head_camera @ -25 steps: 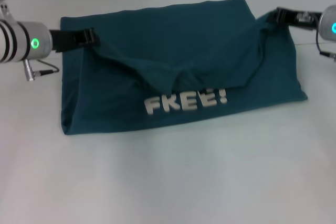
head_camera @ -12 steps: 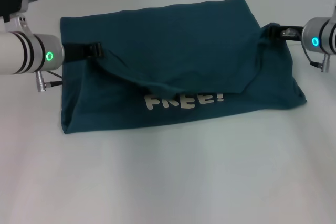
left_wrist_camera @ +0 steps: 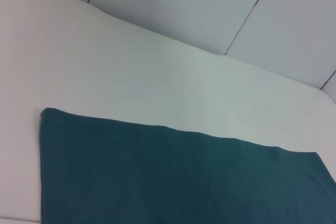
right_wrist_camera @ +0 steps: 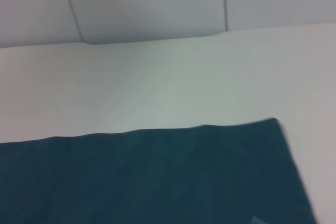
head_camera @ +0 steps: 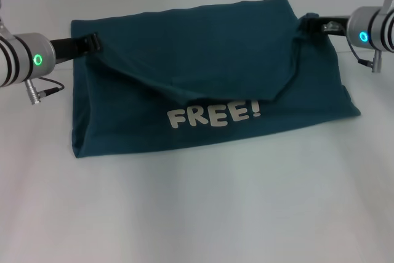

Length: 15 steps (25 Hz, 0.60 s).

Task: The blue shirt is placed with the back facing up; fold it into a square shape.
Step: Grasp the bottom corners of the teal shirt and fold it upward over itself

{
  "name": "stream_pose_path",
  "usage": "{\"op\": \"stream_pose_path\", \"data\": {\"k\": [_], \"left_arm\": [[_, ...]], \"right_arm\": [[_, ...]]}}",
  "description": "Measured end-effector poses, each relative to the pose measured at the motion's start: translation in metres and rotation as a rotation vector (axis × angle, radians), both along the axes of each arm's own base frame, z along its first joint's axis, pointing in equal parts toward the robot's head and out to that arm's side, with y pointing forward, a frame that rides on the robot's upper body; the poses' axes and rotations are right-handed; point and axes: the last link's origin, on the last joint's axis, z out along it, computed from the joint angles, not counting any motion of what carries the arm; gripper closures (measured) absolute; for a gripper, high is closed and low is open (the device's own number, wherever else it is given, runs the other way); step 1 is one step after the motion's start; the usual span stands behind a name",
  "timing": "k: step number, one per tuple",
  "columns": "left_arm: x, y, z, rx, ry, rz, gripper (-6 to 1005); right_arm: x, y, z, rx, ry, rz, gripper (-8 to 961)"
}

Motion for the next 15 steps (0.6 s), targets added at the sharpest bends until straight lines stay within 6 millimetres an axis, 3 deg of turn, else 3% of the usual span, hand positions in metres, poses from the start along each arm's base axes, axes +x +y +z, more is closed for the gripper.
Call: {"op": "stream_pose_path", "data": {"k": [5, 15], "left_arm": [[-0.001, 0.000, -0.002, -0.001, -0.003, 0.007, 935], [0.002, -0.003, -0.018, -0.055, 0.034, -0.010, 908]], "right_arm": [[-0.013, 0.002, -0.004, -0.015, -0.046, 0.063, 915], [0.001, 0.002, -0.012, -0.007, -0.178, 0.059, 915]]}}
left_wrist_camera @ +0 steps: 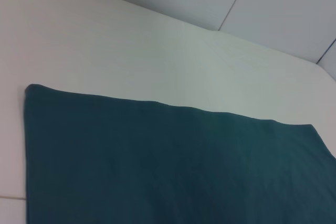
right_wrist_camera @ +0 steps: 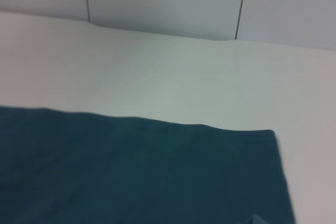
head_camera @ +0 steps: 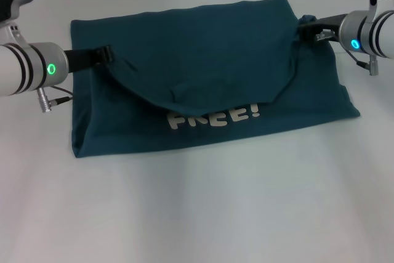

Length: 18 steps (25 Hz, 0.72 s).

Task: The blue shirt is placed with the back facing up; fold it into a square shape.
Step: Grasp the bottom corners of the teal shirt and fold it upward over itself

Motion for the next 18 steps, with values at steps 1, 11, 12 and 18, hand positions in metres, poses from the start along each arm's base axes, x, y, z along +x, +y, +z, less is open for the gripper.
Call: {"op": "stream_pose_path", "data": {"k": [1, 11, 12, 18], "left_arm": [[0.000, 0.000, 0.000, 0.000, 0.000, 0.000, 905], [-0.002, -0.003, -0.004, -0.047, 0.002, 0.005, 878], [-0.003, -0.002, -0.004, -0.062, -0.001, 0.012, 876], [-0.007, -0.002, -0.001, -0.044, -0.027, 0.034, 822]], "right_arm": [[-0.001, 0.001, -0.001, -0.001, -0.021, 0.005, 915], [-0.010, 0.000, -0.010, -0.033, -0.045, 0.030, 916], [-0.011, -0.001, -0.010, -0.037, -0.040, 0.032, 916], [-0.009, -0.005, -0.010, -0.060, 0.020, 0.001, 836]]}}
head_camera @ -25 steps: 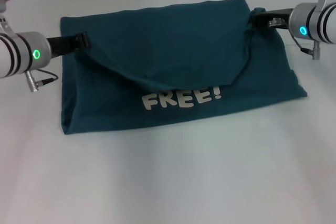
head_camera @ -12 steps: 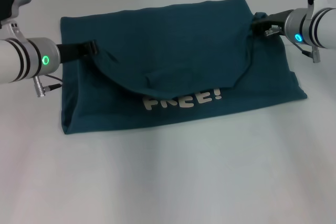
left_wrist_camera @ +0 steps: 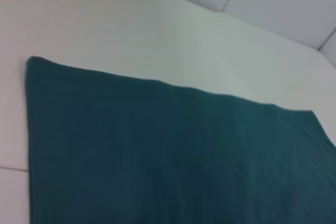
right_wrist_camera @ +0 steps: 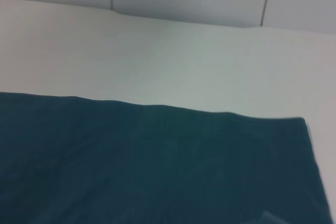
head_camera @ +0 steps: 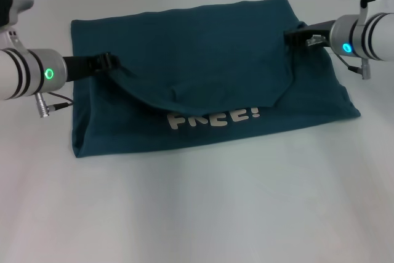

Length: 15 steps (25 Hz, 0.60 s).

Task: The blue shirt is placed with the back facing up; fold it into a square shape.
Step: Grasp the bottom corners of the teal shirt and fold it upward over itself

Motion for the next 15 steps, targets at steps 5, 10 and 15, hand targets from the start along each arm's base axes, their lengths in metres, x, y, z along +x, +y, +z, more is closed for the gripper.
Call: {"op": "stream_pose_path", "data": {"k": [5, 10, 15], "left_arm": [[-0.002, -0.001, 0.005, 0.025, -0.028, 0.014, 716], [-0.001, -0.004, 0.008, 0.051, -0.054, 0.014, 572], [0.001, -0.008, 0.011, 0.053, -0.080, 0.010, 369]], "right_arm": [[0.006, -0.003, 0.012, -0.003, 0.076, -0.047, 618], [0.007, -0.008, 0.025, -0.025, 0.174, -0.074, 503], [0.006, -0.017, 0.034, -0.090, 0.312, -0.089, 387]]}}
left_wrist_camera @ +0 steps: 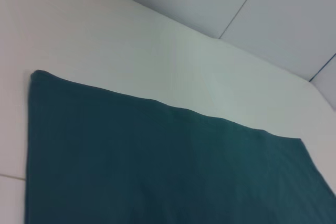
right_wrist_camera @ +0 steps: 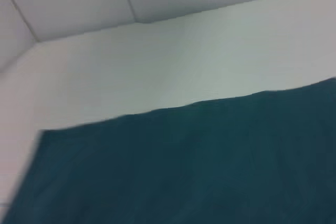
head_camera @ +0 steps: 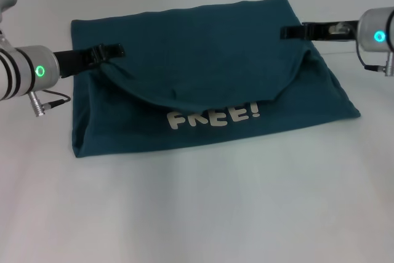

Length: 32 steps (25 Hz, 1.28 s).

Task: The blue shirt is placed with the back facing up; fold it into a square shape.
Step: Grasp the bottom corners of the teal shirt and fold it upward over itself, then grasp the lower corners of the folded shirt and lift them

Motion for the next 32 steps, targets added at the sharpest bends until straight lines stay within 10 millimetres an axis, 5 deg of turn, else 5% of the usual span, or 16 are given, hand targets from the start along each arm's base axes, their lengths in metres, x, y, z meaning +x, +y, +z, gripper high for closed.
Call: {"op": "stream_pose_path", "data": {"k": [4, 10, 20, 32], "left_arm": [[-0.008, -0.006, 0.007, 0.016, -0.048, 0.044, 192], [-0.037, -0.028, 0.011, -0.016, -0.172, 0.137, 170], [-0.030, -0.052, 0.009, -0.057, -0.408, 0.033, 173], [-0.006, -0.025, -0.032, -0.030, -0.438, 0.003, 174]], "right_arm": [[0.004, -0.012, 0.014, -0.037, 0.176, -0.010, 267], [0.033, -0.050, 0.022, -0.082, 0.381, -0.038, 269], [0.076, -0.123, 0.035, -0.088, 0.591, 0.038, 272], [0.086, -0.137, 0.020, -0.105, 0.622, 0.011, 275]]}}
